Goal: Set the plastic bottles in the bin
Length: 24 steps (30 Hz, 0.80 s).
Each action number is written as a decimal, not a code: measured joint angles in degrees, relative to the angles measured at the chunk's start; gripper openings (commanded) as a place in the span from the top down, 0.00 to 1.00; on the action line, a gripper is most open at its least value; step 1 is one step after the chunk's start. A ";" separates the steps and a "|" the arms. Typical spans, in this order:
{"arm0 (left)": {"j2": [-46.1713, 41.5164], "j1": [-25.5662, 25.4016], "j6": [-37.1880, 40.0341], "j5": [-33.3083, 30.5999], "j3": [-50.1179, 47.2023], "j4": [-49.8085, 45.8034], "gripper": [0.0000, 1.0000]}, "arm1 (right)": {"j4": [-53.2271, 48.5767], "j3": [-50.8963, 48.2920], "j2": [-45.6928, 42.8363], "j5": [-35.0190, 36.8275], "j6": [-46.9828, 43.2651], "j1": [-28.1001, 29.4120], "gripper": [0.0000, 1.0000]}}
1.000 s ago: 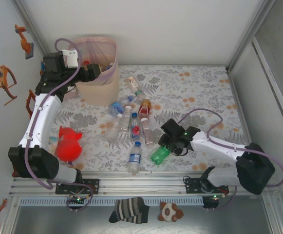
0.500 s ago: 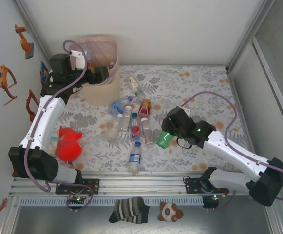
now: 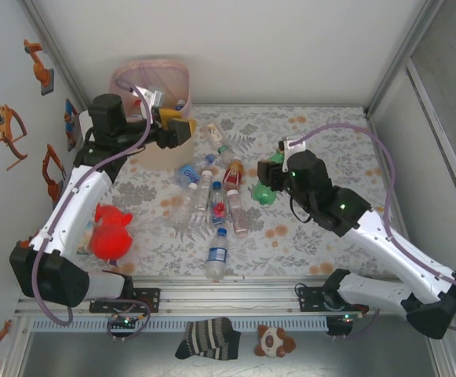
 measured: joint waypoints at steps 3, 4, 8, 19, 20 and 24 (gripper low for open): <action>-0.66 -2.05 0.55 2.73 -1.81 2.80 0.16 | 2.49 1.92 0.04 -3.23 -5.86 -0.04 0.50; -0.79 -2.93 0.85 3.65 -2.27 3.69 0.15 | 3.28 2.64 0.11 -4.52 -7.76 -0.04 0.51; -0.72 -5.81 1.64 7.41 -2.67 6.27 0.14 | 5.62 5.38 0.83 -9.64 -14.19 -0.04 0.53; -0.92 -13.62 7.76 15.47 -4.61 12.33 0.07 | 9.99 12.02 2.40 -23.39 -25.97 -0.04 0.53; -0.68 -14.21 8.15 15.89 -4.46 12.33 0.07 | 10.32 12.39 2.40 -25.11 -26.77 -0.04 0.53; 0.66 -17.11 9.29 17.00 -3.82 12.41 0.07 | 11.08 13.75 2.43 -31.67 -29.33 -0.04 0.53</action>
